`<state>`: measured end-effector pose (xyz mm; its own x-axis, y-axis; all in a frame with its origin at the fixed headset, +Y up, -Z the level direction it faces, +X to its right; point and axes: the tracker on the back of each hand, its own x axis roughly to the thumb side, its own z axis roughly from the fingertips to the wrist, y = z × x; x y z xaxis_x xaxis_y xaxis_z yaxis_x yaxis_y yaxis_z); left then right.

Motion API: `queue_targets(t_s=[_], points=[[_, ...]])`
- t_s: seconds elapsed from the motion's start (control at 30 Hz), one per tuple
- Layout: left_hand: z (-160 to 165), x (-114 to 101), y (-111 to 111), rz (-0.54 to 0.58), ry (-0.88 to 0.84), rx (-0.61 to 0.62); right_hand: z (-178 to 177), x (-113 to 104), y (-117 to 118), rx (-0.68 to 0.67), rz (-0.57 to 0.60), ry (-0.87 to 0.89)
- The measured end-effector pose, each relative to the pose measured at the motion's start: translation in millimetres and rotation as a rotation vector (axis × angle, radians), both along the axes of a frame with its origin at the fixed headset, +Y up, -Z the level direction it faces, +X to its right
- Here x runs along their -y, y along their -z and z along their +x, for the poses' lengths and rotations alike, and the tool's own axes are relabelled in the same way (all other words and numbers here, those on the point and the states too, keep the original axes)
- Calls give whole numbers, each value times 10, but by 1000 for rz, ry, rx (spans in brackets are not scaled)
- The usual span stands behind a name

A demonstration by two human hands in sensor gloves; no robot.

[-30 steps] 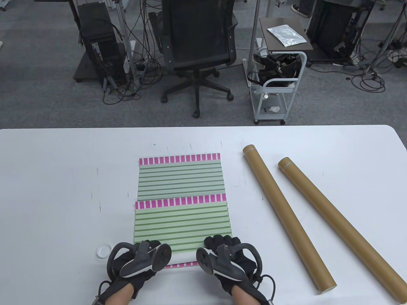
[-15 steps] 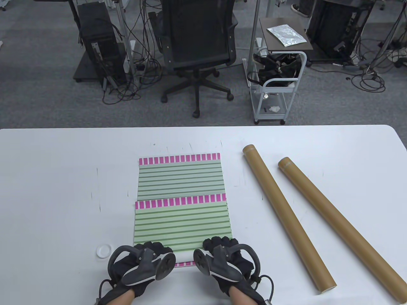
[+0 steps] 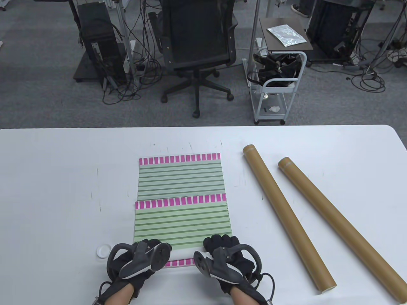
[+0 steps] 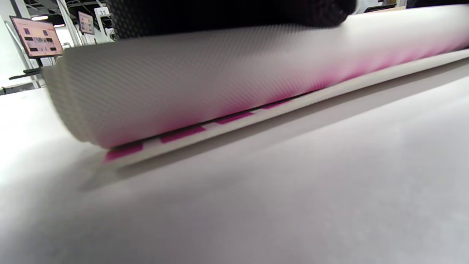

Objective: Roll up mouse pads and store in mailing tubes

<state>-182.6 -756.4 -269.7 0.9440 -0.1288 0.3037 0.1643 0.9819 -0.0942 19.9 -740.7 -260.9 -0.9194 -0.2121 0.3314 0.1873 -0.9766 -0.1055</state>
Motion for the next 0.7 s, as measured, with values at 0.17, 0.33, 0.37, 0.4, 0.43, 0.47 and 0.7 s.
queue_targets(t_s=[0.17,0.33,0.37,0.4,0.43,0.47,0.7], points=[[-87,-53,-2,42,16,-3,16,17,-11,8,-22,0],[-221,-5,38,-96,-61,3,17,38,-3,20,-44,8],[-215,-2,42,-82,-47,-2,17,46,0,21,-52,3],[-198,3,42,-70,-19,0,21,58,1,20,-65,-7],[-186,3,42,-62,-7,-2,25,70,1,18,-74,-15],[-172,2,42,-57,4,-2,34,85,4,19,-88,-28],[-148,-12,36,-48,17,6,34,88,33,19,-57,-42]])
